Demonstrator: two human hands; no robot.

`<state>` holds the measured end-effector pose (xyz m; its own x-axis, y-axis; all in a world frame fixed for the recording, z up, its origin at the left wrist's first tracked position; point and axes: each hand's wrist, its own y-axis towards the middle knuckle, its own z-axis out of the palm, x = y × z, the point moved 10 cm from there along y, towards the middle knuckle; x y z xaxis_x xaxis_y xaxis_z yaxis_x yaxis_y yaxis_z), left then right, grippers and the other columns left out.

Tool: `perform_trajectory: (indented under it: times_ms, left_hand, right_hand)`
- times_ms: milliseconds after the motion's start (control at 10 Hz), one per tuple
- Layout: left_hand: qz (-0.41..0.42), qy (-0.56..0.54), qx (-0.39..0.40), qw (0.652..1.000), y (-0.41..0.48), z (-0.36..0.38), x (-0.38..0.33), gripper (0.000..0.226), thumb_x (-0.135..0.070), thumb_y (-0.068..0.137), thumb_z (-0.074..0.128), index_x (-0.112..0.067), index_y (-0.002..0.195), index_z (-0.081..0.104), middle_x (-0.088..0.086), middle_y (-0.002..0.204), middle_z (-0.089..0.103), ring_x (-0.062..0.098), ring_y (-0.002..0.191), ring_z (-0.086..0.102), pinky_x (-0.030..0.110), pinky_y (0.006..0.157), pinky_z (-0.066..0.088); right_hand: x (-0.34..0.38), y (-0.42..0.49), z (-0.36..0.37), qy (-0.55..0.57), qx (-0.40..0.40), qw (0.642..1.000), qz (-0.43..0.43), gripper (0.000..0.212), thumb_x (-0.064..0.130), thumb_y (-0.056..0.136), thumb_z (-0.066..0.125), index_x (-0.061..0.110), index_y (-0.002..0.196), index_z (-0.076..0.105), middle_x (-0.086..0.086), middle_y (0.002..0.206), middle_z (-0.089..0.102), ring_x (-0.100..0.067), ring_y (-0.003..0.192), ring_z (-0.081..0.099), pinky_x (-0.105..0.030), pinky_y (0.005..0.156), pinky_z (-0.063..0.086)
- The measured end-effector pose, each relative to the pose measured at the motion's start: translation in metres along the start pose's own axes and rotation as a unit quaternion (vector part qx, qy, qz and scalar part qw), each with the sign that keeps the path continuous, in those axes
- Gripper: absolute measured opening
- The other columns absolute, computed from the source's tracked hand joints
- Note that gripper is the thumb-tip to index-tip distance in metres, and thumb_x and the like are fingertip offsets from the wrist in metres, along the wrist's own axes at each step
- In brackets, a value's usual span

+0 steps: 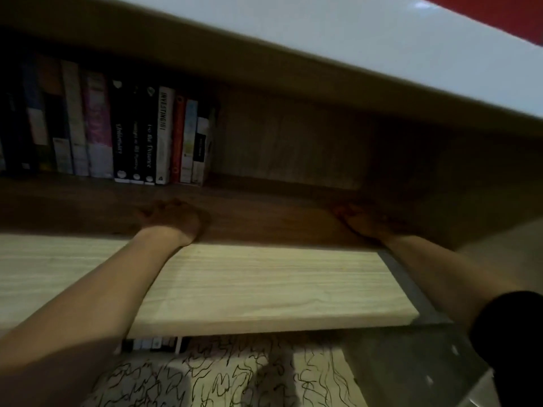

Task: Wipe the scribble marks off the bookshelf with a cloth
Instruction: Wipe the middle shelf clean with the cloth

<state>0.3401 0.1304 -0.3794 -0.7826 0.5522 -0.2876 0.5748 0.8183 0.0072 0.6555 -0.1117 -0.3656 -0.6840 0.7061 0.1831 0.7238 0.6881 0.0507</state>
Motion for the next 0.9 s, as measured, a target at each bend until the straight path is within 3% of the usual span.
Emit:
perform_trajectory:
  times_ms: [100, 200, 300, 400, 500, 600, 700, 800, 900]
  left_hand:
    - [0.016, -0.011, -0.008, 1.0, 0.003, 0.003, -0.005, 0.066, -0.056, 0.095, 0.035, -0.01, 0.143, 0.042, 0.018, 0.145, 0.041, 0.038, 0.131, 0.038, 0.05, 0.111, 0.027]
    - [0.044, -0.029, -0.015, 0.998, -0.006, 0.0, -0.017, 0.062, -0.057, 0.094, 0.037, -0.015, 0.14, 0.046, 0.016, 0.146, 0.042, 0.036, 0.131, 0.04, 0.049, 0.111, 0.028]
    - [0.056, -0.037, -0.034, 0.997, -0.017, -0.004, -0.023, 0.056, -0.05, 0.1, 0.031, -0.013, 0.139, 0.046, 0.016, 0.146, 0.042, 0.033, 0.13, 0.041, 0.046, 0.111, 0.028]
    - [0.075, -0.023, -0.033, 0.996, -0.029, -0.004, -0.031, 0.051, -0.043, 0.102, 0.027, -0.012, 0.137, 0.048, 0.015, 0.144, 0.044, 0.032, 0.128, 0.043, 0.041, 0.11, 0.03]
    - [0.082, -0.02, -0.03, 0.996, -0.035, -0.005, -0.035, 0.051, -0.042, 0.103, 0.027, -0.012, 0.139, 0.046, 0.016, 0.147, 0.041, 0.033, 0.131, 0.041, 0.041, 0.111, 0.029]
    - [0.081, -0.032, -0.028, 0.996, -0.037, -0.007, -0.033, 0.052, -0.043, 0.103, 0.027, -0.011, 0.139, 0.046, 0.017, 0.146, 0.041, 0.033, 0.13, 0.041, 0.04, 0.11, 0.03]
    - [0.086, -0.035, -0.024, 0.995, -0.039, -0.009, -0.032, 0.051, -0.043, 0.103, 0.027, -0.012, 0.139, 0.048, 0.016, 0.146, 0.042, 0.032, 0.129, 0.043, 0.038, 0.108, 0.031]
    - [0.091, -0.024, -0.025, 0.995, -0.04, -0.009, -0.033, 0.051, -0.046, 0.103, 0.027, -0.015, 0.138, 0.049, 0.014, 0.144, 0.044, 0.031, 0.128, 0.044, 0.039, 0.107, 0.031]
    - [0.097, -0.009, -0.021, 0.995, -0.041, -0.008, -0.034, 0.051, -0.048, 0.102, 0.027, -0.019, 0.138, 0.048, 0.011, 0.144, 0.045, 0.03, 0.128, 0.044, 0.04, 0.109, 0.03]
  right_hand:
    - [0.038, -0.069, -0.012, -0.018, 0.008, 1.0, -0.001, 0.056, 0.052, 0.101, 0.025, 0.029, 0.151, 0.019, 0.005, 0.158, 0.014, -0.023, 0.146, 0.013, -0.042, 0.118, 0.009]
    - [0.034, -0.137, -0.006, -0.012, 0.049, 0.995, -0.081, 0.05, 0.058, 0.097, 0.025, 0.042, 0.144, 0.025, 0.006, 0.154, 0.027, -0.018, 0.14, 0.026, -0.037, 0.116, 0.018]
    - [-0.021, -0.179, -0.029, 0.041, 0.036, 0.998, -0.031, 0.091, 0.096, 0.061, 0.011, 0.049, 0.138, 0.025, 0.01, 0.15, 0.032, -0.018, 0.137, 0.03, -0.042, 0.115, 0.021]
    - [-0.076, -0.167, -0.044, 0.012, 0.0, 0.994, 0.108, 0.094, 0.086, 0.076, 0.012, 0.027, 0.147, 0.031, 0.004, 0.15, 0.033, -0.026, 0.138, 0.03, -0.047, 0.116, 0.018]
    - [-0.068, -0.143, -0.036, -0.019, -0.012, 0.981, 0.19, 0.061, 0.056, 0.1, 0.024, 0.016, 0.144, 0.037, -0.011, 0.152, 0.033, -0.032, 0.138, 0.03, -0.049, 0.116, 0.015]
    - [0.018, -0.129, -0.01, 0.006, 0.021, 0.994, 0.107, 0.061, 0.055, 0.101, 0.022, 0.021, 0.151, 0.022, -0.006, 0.158, 0.02, -0.029, 0.144, 0.019, -0.047, 0.117, 0.006]
    - [0.111, -0.149, 0.008, -0.028, 0.035, 0.997, -0.06, 0.058, 0.056, 0.1, 0.021, 0.031, 0.152, 0.013, -0.001, 0.16, 0.016, -0.027, 0.145, 0.016, -0.047, 0.116, 0.008]
    - [0.129, -0.181, 0.011, -0.018, 0.041, 0.983, -0.176, 0.052, 0.052, 0.1, 0.028, 0.038, 0.149, 0.019, 0.007, 0.156, 0.025, -0.017, 0.14, 0.023, -0.044, 0.114, 0.013]
    - [0.08, -0.186, -0.001, 0.022, 0.052, 0.987, -0.151, 0.05, 0.052, 0.099, 0.033, 0.043, 0.147, 0.021, 0.009, 0.152, 0.031, -0.015, 0.137, 0.029, -0.042, 0.114, 0.02]
